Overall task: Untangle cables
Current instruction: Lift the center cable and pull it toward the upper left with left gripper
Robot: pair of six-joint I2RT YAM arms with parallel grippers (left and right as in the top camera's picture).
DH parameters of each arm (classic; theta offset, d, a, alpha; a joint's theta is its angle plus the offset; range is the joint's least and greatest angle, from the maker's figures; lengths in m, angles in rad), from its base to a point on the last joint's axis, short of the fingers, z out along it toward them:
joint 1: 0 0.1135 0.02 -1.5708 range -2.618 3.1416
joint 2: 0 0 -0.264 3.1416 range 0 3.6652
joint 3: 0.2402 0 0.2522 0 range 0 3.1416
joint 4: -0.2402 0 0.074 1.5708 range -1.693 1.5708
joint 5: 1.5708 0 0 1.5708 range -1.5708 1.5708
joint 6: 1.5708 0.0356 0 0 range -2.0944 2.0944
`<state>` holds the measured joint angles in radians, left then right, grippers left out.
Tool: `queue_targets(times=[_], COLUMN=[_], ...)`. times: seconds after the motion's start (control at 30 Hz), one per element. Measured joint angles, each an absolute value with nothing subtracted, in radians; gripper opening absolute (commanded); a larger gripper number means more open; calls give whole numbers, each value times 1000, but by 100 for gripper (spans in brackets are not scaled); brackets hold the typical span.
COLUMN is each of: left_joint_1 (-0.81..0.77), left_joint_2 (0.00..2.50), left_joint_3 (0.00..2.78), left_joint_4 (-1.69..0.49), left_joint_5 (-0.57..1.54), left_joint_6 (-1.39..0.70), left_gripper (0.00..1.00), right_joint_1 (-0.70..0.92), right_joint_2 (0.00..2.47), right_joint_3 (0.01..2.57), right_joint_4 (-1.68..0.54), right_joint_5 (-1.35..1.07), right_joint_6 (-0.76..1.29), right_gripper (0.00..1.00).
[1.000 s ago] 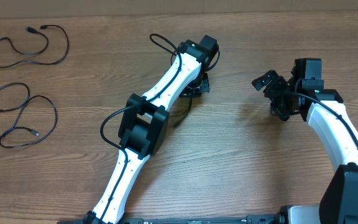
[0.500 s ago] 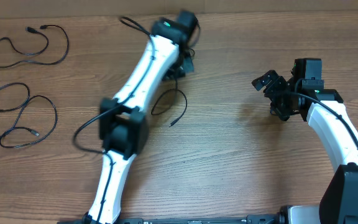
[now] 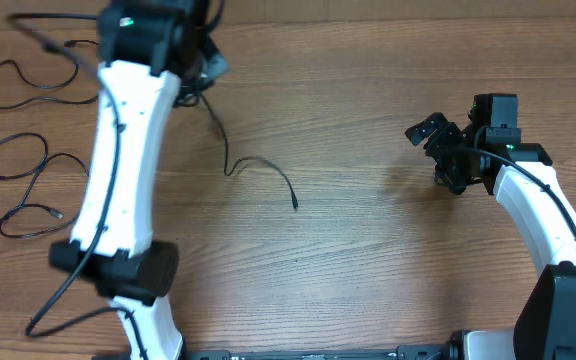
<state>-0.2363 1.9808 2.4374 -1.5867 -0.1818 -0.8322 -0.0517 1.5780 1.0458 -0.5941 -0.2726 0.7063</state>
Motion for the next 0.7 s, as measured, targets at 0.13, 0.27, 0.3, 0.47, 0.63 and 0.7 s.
queue_targets(times=[0.13, 0.27, 0.3, 0.47, 0.63, 0.7], left_joint_1=[-204, -196, -196, -196, -196, -196], left_joint_2=[1885, 1789, 1767, 1734, 1748, 1749], left_joint_3=[2437, 2437, 2438, 2449, 2448, 2448], left_joint_4=[-1582, -1554, -1542, -1523, -1478, -1459], left_joint_5=[-218, -276, -285, -314, -378, -421], left_joint_6=[-839, -829, -817, -738, -684, -650], left_gripper=[4, 5, 4, 4, 4, 4], right_joint_1=[-52, -52, -52, -52, -52, -52], right_joint_2=[1578, 1578, 1578, 1578, 1578, 1578], right_joint_3=[1046, 1046, 1046, 1046, 1046, 1046], right_joint_4=[-594, -594, -594, -594, -595, -594], right_joint_5=[-273, -273, -272, -273, -273, -273], right_joint_6=[706, 707, 706, 706, 706, 707], right_gripper=[100, 100, 100, 100, 100, 100])
